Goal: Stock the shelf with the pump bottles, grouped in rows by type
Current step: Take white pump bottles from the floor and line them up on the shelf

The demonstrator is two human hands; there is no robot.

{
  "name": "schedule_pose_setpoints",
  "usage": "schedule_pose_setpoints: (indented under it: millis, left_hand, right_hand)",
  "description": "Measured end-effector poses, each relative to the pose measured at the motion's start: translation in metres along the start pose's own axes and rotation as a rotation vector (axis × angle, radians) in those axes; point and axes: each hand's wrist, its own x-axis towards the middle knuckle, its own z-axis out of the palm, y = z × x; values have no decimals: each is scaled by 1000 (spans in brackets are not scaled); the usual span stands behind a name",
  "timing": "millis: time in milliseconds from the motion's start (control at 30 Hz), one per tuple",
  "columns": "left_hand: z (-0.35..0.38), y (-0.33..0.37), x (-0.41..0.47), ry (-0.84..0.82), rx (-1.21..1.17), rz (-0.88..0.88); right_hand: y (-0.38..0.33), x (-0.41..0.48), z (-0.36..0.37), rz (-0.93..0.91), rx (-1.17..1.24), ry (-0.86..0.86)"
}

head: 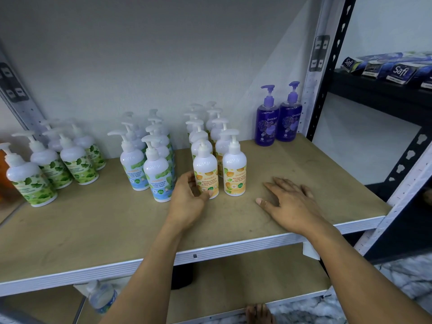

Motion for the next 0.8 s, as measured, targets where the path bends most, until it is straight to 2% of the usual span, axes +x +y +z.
schedule_pose_setpoints:
  millis: [333, 533, 633, 800]
  left_hand:
    - [1, 2, -1, 15, 40, -22]
    - [2, 1, -6, 47, 81, 27]
    - [2, -1, -18, 31, 248, 89]
    - [3, -1, -51, 9, 647, 85]
  right_hand:
    - [0, 0, 0, -5, -10, -5]
    - [1, 0, 1, -4, -22, 15]
    - [-1, -1, 2, 2, -40, 18]
    - [-3, -10, -2, -24, -67, -66]
